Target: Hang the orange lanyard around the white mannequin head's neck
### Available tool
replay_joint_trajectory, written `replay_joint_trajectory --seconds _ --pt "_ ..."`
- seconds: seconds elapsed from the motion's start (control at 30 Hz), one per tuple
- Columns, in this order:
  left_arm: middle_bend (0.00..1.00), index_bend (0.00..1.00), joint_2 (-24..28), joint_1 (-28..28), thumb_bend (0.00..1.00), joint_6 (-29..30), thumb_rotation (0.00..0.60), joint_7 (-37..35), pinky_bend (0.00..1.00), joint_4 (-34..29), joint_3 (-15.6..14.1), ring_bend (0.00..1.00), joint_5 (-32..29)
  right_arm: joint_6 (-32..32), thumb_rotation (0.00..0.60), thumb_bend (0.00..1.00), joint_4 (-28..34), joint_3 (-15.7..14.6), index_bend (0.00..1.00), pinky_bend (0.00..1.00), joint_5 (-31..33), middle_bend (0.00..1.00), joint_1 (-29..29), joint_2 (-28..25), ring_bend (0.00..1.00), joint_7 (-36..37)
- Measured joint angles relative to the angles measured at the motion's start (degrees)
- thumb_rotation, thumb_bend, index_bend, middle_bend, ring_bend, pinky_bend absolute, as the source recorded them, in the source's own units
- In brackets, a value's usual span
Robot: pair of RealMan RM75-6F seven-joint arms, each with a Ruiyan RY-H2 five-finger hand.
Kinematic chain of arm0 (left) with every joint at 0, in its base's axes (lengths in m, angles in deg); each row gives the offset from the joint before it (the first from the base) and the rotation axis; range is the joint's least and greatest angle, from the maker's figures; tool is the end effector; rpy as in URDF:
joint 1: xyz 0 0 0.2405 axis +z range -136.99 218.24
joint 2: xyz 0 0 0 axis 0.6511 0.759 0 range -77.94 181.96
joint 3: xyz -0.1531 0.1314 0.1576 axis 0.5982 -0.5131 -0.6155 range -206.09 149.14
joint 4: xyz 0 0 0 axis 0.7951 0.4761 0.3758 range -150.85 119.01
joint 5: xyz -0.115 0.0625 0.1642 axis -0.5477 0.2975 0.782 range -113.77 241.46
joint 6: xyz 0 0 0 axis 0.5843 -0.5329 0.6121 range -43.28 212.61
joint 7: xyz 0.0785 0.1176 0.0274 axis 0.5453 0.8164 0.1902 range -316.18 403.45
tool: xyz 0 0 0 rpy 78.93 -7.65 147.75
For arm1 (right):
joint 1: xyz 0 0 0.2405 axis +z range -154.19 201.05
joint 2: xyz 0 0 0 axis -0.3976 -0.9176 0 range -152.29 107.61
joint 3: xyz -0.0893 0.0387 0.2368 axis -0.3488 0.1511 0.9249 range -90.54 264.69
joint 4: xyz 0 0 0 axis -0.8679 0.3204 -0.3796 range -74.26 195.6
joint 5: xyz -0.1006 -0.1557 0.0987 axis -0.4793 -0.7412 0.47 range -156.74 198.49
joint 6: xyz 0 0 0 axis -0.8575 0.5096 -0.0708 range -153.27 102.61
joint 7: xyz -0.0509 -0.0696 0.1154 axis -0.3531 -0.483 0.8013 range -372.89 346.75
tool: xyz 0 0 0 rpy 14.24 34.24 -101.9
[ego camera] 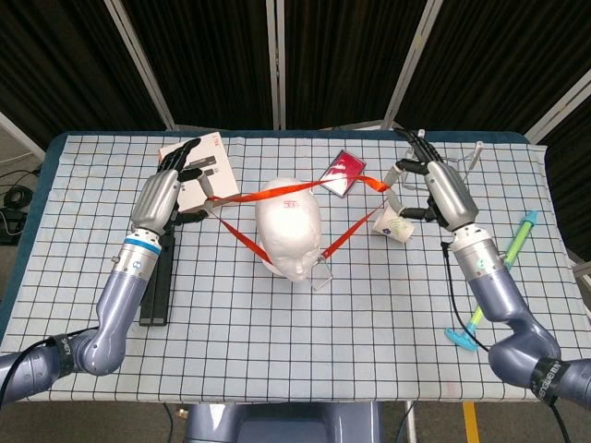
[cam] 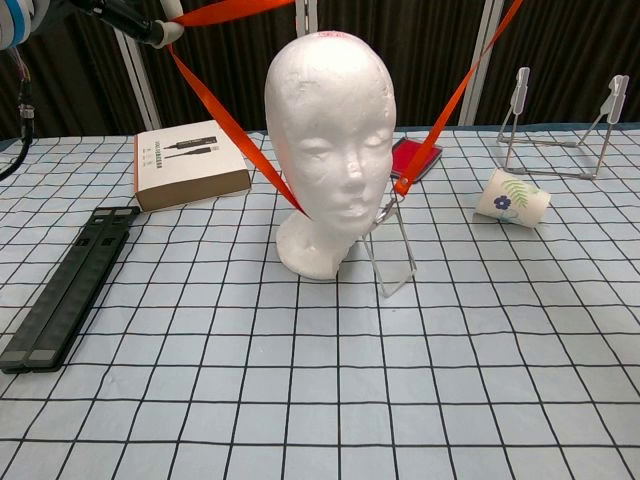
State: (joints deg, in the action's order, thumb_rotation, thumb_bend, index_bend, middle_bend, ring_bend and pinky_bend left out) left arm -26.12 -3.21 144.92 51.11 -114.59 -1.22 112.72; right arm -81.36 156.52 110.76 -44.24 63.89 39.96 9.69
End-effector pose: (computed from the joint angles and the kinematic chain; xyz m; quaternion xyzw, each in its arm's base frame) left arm -0.0899 0.3870 0.0906 -0.5512 -0.5000 -0.5425 0.3898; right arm -0.1250 -0.3923 0.1691 0.5508 -0.4849 0.5892 0.3381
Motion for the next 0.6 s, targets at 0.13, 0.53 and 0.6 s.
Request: replay_joint_trajectory --seconds 0.13,0.53,0.6 --pt "0.00 0.71 -0.8 -1.3 0.52 -1.7 0.600 -0.3 0.00 3.0 -0.1 0.00 -2.7 2.9 0.600 0.45 -3.1 -0.1 0.73 0.00 5.0 0.06 1.9 1.5 0.00 -3.4" --pt "0.00 0.00 -4.4 -4.9 0.00 -6.5 0.600 -1.0 0.00 12.6 -1.1 0.00 -7.6 8.4 0.600 0.06 -16.5 -1.4 0.02 0.00 14.4 0.00 8.2 9.5 0.00 -13.4" --pt "0.00 0.00 -4.7 -5.5 0.00 -7.7 0.600 -1.0 0.00 13.6 -1.1 0.00 -9.0 8.5 0.600 0.00 -18.6 -1.7 0.00 0.00 15.5 0.00 9.0 10.8 0.00 -15.2"
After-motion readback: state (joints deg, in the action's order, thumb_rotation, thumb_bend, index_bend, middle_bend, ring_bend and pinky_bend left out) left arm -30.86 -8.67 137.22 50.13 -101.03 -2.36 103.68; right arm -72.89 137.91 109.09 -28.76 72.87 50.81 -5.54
